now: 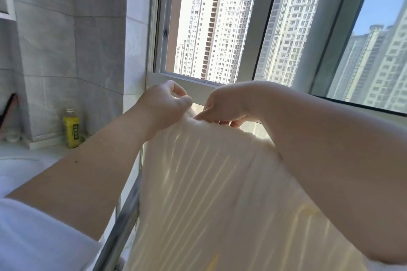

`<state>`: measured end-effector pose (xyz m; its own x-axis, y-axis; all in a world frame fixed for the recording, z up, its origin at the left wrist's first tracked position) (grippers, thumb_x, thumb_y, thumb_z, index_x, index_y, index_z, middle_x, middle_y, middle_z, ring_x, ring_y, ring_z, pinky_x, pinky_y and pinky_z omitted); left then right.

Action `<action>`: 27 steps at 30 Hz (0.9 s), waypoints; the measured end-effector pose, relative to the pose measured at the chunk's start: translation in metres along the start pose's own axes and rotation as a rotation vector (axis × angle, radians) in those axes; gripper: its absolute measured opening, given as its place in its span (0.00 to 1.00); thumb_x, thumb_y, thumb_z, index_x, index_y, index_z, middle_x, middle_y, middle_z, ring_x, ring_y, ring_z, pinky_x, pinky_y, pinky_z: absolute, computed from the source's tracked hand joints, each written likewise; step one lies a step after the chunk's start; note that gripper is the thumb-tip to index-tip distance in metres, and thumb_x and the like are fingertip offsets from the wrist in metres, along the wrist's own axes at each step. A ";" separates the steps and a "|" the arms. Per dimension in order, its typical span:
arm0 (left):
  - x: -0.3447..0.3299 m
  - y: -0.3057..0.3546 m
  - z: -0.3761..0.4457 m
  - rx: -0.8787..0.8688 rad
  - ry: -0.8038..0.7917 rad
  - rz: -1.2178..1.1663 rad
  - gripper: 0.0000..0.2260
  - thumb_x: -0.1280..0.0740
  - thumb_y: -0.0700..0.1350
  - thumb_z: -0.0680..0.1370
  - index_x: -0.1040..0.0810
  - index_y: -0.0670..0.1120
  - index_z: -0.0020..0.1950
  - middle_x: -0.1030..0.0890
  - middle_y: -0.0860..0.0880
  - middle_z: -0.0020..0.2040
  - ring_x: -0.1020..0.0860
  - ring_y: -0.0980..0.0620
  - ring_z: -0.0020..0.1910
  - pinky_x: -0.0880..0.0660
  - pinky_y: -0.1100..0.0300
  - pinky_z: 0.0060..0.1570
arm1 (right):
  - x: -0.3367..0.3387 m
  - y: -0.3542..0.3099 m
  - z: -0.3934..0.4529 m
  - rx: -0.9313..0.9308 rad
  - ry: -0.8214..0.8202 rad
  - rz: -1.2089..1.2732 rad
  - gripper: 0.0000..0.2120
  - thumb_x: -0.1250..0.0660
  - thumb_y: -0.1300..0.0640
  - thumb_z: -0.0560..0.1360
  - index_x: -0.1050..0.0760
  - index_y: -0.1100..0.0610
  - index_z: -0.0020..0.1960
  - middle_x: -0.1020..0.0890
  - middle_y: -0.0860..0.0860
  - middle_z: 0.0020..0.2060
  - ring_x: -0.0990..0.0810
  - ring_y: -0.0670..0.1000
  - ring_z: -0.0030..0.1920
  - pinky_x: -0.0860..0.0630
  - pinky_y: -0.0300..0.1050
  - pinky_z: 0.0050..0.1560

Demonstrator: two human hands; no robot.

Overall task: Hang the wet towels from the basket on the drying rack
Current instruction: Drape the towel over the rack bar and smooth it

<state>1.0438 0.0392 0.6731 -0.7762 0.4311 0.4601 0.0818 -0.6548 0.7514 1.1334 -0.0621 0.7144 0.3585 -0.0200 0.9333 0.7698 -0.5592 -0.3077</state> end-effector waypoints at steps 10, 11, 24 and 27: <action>0.008 0.000 0.003 -0.104 0.129 -0.032 0.05 0.37 0.40 0.76 0.23 0.50 0.45 0.26 0.53 0.38 0.27 0.55 0.35 0.32 0.62 0.30 | 0.003 0.000 0.000 -0.010 0.099 -0.101 0.05 0.36 0.61 0.76 0.21 0.58 0.46 0.24 0.51 0.34 0.25 0.50 0.35 0.25 0.42 0.39; 0.010 0.000 0.004 -0.101 0.147 0.007 0.06 0.38 0.41 0.76 0.24 0.50 0.44 0.26 0.53 0.37 0.27 0.54 0.34 0.31 0.62 0.31 | 0.007 -0.003 0.001 0.002 0.189 -0.194 0.07 0.37 0.59 0.77 0.20 0.58 0.49 0.23 0.51 0.37 0.25 0.51 0.37 0.26 0.43 0.39; -0.051 0.075 -0.027 -0.484 -0.079 0.124 0.06 0.37 0.46 0.74 0.25 0.55 0.50 0.25 0.56 0.48 0.25 0.52 0.52 0.28 0.52 0.56 | 0.023 0.061 -0.069 -0.106 0.310 0.005 0.15 0.38 0.50 0.79 0.26 0.50 0.65 0.18 0.44 0.48 0.17 0.46 0.48 0.21 0.46 0.53; -0.072 0.109 -0.050 -0.588 -0.150 0.053 0.04 0.37 0.47 0.75 0.28 0.58 0.46 0.26 0.62 0.41 0.26 0.60 0.44 0.30 0.63 0.43 | 0.026 0.092 -0.110 -0.173 0.302 -0.011 0.16 0.38 0.48 0.78 0.27 0.49 0.65 0.18 0.43 0.48 0.17 0.44 0.48 0.21 0.43 0.50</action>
<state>1.0775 -0.0946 0.6977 -0.6804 0.4433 0.5835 -0.2745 -0.8925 0.3580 1.1558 -0.2054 0.7310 0.1587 -0.2429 0.9570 0.6623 -0.6927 -0.2856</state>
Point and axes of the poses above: each hand's wrist, its own z-axis towards the middle knuckle, its own x-axis out of the back of the hand, y = z × x, the point moved 2 cm from there along z, towards the middle knuckle
